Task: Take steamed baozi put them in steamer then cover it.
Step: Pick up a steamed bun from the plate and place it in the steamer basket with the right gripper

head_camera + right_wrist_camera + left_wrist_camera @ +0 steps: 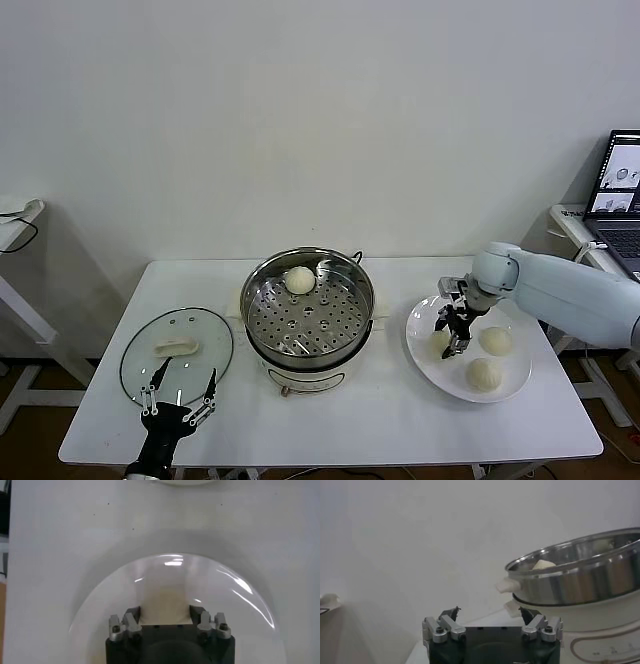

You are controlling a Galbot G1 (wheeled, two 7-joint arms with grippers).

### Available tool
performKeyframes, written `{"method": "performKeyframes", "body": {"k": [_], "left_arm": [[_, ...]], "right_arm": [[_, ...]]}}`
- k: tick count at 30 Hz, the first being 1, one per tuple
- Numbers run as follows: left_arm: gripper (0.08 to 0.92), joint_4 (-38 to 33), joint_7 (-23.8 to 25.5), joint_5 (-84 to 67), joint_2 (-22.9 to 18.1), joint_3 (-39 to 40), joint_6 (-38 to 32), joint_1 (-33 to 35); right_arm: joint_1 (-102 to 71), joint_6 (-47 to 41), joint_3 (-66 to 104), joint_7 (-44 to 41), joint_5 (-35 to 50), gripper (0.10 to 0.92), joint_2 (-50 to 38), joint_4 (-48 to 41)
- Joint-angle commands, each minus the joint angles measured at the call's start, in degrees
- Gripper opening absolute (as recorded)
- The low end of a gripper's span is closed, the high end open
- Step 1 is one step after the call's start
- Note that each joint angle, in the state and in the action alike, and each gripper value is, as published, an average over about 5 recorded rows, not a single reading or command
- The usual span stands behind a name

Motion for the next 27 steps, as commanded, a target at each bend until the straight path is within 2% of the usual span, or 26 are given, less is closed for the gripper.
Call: {"method": "performKeyframes", "body": {"k": [1, 12, 18, 27], "left_arm": [[0.823, -0.8, 0.0, -0.1, 0.5, 0.5, -0.1, -0.3], [0.823, -1.2, -0.2, -0.4, 1.4, 1.2, -0.1, -1.1], [0.823, -0.6, -0.2, -0.4, 1.4, 1.4, 0.0, -1.7], [0.823, 0.3, -0.2, -0.5, 1.1, 1.9, -0.1, -2.6]], "right_arm": [[19.1, 0.1, -7.0, -8.2, 4.2, 0.653, 2.0, 3.6], [34.3, -1.8, -11.0, -10.5, 16.8, 0.653, 18.4, 7.0], [32.6, -3.1, -10.3, -8.7, 20.3, 0.653, 27.6, 5.4], [24.9, -5.7, -11.4, -1.3, 24.7, 0.651, 38.6, 1.4]]}}
